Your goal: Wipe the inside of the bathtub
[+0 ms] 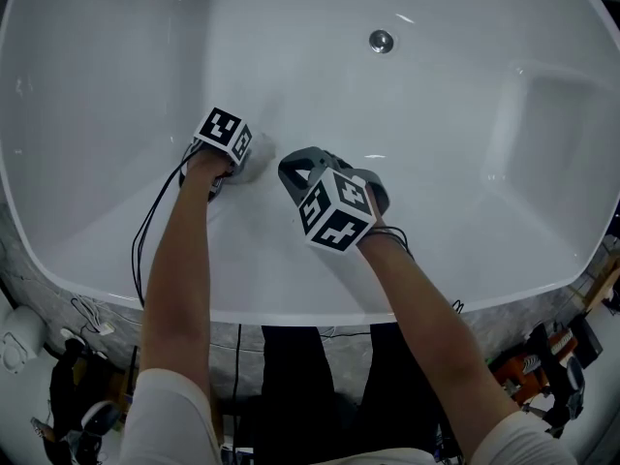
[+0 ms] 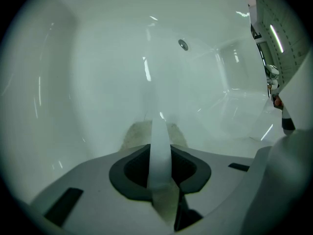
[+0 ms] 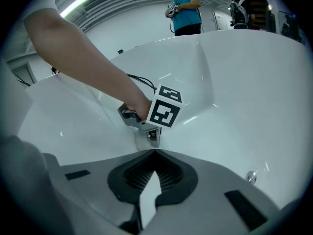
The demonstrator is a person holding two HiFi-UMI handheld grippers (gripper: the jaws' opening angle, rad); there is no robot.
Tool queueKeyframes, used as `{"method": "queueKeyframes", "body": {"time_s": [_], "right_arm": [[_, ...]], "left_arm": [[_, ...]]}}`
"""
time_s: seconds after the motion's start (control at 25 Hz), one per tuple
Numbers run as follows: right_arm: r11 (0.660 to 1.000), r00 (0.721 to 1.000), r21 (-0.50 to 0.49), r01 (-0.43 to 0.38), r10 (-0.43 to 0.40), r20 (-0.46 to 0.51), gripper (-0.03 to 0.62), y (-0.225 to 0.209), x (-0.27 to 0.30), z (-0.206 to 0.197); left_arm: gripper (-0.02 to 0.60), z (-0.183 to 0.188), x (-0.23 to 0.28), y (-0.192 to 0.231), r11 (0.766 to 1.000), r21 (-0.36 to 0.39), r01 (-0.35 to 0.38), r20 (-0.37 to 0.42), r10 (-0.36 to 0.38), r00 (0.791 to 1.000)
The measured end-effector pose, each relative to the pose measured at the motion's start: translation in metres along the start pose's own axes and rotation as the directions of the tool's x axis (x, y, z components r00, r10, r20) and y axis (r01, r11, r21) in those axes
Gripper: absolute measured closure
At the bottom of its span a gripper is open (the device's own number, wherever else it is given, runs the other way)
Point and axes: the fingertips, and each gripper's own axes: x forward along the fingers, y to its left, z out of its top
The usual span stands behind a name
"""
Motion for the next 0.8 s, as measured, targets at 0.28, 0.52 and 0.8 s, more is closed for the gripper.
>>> {"method": "queueKeyframes", "body": {"time_s": [0.28,0.52,0.8], "right_arm": [[0.999,1.000,0.026,0.020,-0.020,-0.003,0.576,0.008,0.000,-0.015],[0.998,0.999,0.047,0.039,-0.039,-0.002,0.575,-0.004,-0.027,-0.040],[0.997,0.999,0.062,0.049,-0.048,-0.007,0.576,-0.012,-0.042,-0.066]], "left_arm": [[0.486,-0.003,0.017,-0.014,0.998,0.055,-0.008,0.002,0.008,1.000],[0.486,0.016,0.023,-0.050,0.992,0.125,-0.026,0.038,0.022,0.999],[0.486,0.035,0.039,-0.083,0.982,0.188,-0.034,0.037,0.027,0.999]]}}
